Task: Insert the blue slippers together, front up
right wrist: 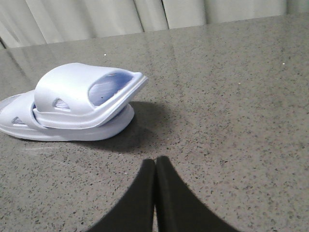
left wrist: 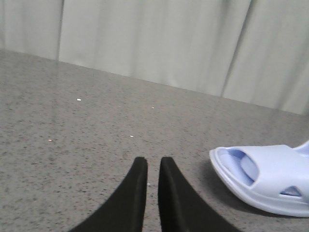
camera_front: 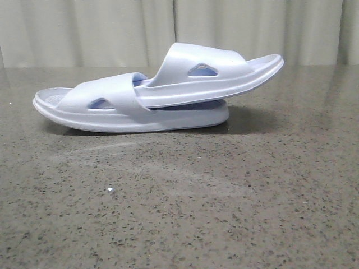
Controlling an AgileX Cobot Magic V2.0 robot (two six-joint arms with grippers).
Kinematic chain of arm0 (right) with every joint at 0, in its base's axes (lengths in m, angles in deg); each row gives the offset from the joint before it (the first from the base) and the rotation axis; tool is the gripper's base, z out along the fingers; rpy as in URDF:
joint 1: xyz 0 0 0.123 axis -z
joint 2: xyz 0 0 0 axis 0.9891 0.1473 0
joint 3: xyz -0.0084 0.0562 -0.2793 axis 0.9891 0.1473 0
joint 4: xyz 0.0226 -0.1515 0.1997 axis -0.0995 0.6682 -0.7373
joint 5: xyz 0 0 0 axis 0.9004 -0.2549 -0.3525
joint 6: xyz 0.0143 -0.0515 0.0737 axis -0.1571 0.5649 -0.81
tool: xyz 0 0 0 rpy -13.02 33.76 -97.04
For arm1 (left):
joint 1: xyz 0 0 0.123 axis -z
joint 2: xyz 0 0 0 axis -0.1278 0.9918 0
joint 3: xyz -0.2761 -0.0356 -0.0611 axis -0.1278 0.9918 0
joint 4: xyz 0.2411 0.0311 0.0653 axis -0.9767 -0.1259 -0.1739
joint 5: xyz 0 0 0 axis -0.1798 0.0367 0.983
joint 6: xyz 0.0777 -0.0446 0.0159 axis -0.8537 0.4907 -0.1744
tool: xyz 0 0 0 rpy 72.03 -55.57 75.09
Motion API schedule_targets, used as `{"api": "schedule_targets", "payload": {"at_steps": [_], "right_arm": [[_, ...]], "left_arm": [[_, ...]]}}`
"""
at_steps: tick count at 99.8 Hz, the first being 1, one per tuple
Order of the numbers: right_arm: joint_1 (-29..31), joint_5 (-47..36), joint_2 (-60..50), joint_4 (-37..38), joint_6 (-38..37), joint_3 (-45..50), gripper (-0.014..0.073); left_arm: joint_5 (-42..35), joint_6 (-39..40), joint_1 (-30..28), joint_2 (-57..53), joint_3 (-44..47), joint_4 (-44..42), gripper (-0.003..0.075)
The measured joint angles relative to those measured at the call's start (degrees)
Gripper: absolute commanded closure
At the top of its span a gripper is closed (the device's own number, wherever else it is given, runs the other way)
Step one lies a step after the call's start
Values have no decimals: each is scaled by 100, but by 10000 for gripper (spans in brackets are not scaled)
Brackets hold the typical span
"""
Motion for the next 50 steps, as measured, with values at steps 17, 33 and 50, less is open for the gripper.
{"api": "schedule_targets", "payload": {"at_steps": [17,33,50], "right_arm": [[0,0,0,0,0,0,673],[0,0,0,0,0,0,673],[0,0,0,0,0,0,673]], "left_arm": [[0,26,-509,-433,338,-468,705],[-135,26,-678,-772,717,-808,705],[-49,15,-806,-1100,729,-916,705]]}}
